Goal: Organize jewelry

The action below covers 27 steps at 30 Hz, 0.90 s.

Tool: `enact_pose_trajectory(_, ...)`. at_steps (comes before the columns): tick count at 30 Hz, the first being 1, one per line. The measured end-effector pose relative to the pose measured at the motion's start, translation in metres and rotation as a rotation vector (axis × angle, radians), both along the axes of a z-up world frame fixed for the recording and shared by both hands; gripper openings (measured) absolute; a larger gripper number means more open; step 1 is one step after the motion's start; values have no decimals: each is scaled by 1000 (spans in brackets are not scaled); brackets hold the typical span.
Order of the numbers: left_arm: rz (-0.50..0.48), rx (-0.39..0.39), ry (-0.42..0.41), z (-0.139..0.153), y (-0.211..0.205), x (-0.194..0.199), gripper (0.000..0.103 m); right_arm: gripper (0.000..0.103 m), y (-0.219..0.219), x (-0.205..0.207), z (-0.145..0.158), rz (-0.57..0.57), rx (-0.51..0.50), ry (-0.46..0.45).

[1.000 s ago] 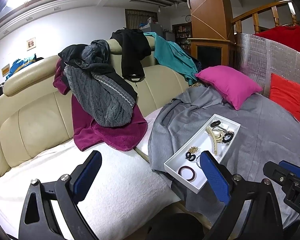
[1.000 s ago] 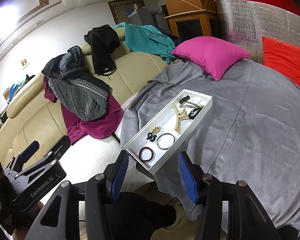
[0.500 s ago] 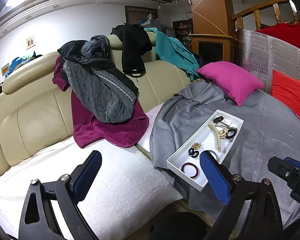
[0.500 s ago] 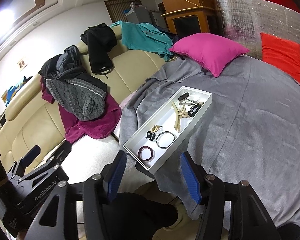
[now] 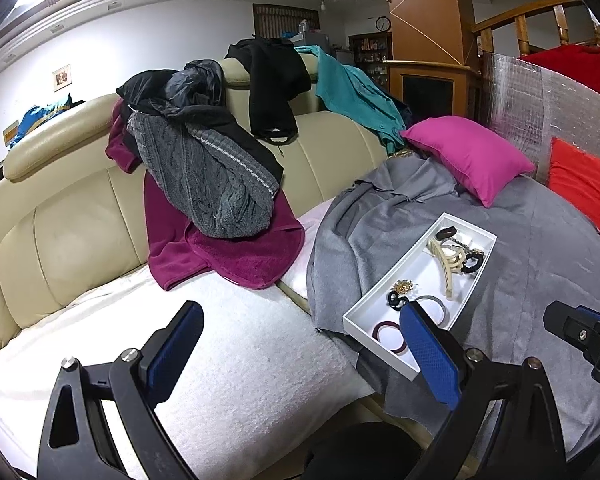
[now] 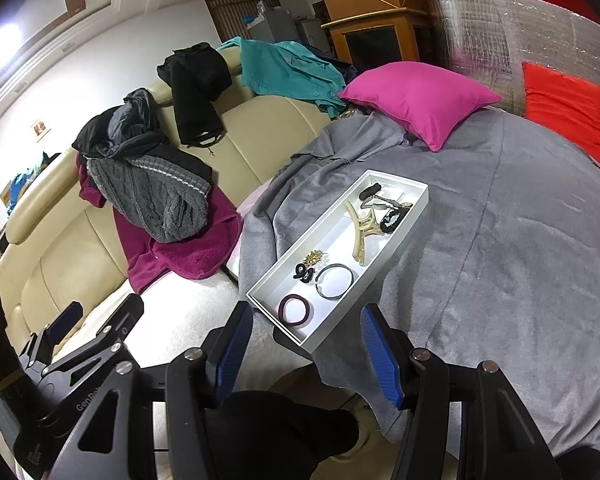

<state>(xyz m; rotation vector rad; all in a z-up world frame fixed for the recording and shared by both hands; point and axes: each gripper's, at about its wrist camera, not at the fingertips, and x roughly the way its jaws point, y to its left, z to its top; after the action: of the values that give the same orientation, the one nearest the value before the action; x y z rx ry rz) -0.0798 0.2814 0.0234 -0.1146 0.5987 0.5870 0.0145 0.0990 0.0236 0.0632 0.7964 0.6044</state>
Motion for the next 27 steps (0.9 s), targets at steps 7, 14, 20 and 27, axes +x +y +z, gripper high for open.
enact_pose_trajectory(7, 4, 26, -17, 11, 0, -5, 98, 61, -2, -4, 11, -3, -16, -20)
enact_pose_trajectory(14, 9, 26, -8, 8, 3, -3, 98, 62, -1, -1, 10, -2, -13, -21)
enact_pose_trajectory(20, 21, 40, 4, 3, 5, 6, 98, 62, 3, 14, 3, 21, -10, -21)
enact_pose_trajectory(27, 33, 58, 44, -8, 3, 27, 98, 62, 4, 36, -9, 43, -19, -15)
